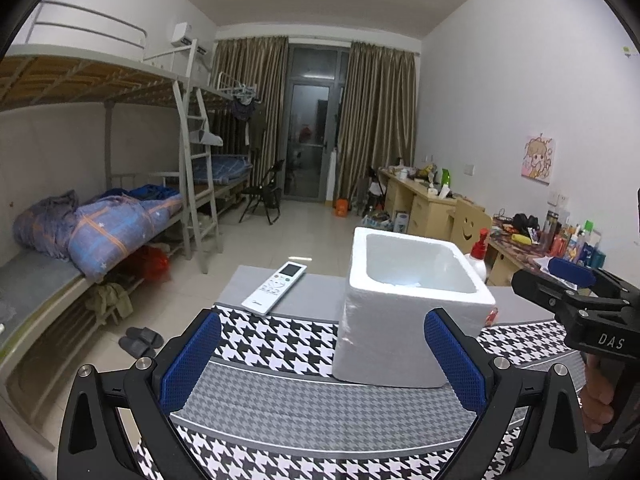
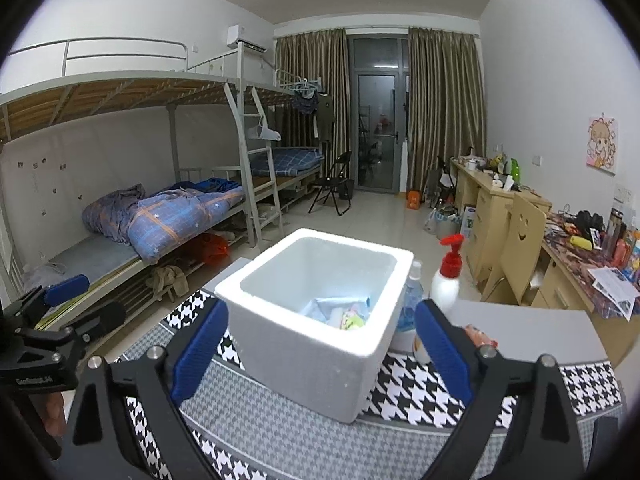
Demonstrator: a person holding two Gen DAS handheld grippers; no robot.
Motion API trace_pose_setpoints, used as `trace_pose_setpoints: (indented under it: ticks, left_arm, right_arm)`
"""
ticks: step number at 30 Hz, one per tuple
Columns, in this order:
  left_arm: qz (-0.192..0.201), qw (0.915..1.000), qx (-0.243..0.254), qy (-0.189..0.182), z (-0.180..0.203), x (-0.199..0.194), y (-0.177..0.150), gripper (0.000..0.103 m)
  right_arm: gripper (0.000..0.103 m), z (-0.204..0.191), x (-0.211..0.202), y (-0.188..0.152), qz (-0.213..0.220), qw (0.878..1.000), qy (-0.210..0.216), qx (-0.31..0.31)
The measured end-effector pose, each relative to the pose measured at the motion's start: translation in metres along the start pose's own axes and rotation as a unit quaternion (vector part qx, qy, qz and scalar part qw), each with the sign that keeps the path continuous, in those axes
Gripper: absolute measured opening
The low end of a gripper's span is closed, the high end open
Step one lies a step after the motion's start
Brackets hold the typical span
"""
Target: Organize soft objects
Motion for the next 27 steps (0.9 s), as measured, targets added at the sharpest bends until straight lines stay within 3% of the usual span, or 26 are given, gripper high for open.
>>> trace_pose_setpoints:
  ticks: [10,27]
  left_arm:
    - [0.019,0.9998,0.007,0.0,0.006,-0.024,-0.008,0.102]
    - [0.03,0.9987,0.026,-0.033,0.03,-0.054,-0.027,0.102]
  right_arm:
    - [0.097,-0.006,-0.037,-0.019,0.018,1.0,0.0,0.0]
    - [0.102,-0.015,-0.091,-0.05,0.072,0.997,-0.026,0.004]
Point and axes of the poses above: each gripper's, at about its wrist camera, not at the fingertips, and x roughly the way its jaws point, z to its right, y to its top, the point moved 1 cm from there along x, roughly the way its jaws point, and after that the axes turned 12 degrees about y, right-handed, at the moved point
